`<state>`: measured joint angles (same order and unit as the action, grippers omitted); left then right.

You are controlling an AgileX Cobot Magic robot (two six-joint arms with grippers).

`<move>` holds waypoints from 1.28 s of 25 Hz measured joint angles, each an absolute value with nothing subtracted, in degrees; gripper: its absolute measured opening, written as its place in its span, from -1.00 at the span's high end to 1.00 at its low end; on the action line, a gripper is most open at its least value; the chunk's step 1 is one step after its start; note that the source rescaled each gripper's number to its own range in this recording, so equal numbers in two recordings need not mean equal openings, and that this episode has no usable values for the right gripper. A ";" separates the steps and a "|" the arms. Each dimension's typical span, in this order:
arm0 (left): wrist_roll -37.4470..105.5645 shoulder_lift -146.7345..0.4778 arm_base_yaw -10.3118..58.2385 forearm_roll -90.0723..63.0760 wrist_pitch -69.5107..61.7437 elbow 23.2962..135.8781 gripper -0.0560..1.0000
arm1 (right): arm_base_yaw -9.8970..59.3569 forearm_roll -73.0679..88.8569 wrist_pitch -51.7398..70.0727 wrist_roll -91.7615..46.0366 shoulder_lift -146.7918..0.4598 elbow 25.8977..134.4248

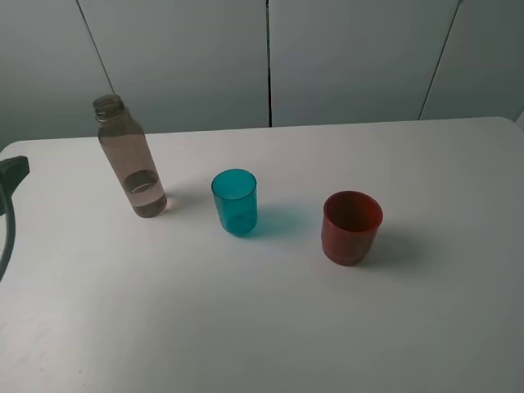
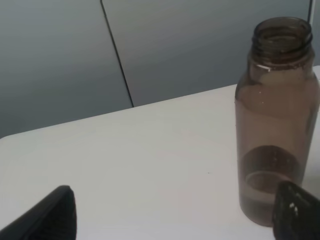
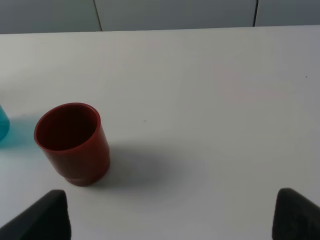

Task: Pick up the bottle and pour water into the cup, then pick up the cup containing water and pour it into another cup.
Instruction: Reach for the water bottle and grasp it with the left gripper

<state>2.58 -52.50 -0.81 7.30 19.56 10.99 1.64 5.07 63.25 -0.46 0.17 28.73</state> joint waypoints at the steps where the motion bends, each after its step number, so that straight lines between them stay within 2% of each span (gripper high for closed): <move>1: 1.79 -54.42 -0.81 8.72 21.27 10.99 -1.00 | 1.64 5.07 63.25 -0.46 0.17 28.73; 9: -4.13 -70.22 -0.81 14.25 41.39 10.49 -1.00 | 1.64 5.07 63.25 -0.46 0.17 28.73; 21: 1.62 -93.61 -0.59 15.26 67.31 10.60 -1.00 | 1.64 5.07 63.25 -0.46 0.17 28.73; 32: 3.39 -104.60 -0.59 18.00 68.96 16.90 -1.00 | 1.64 5.07 63.25 -0.46 0.17 28.73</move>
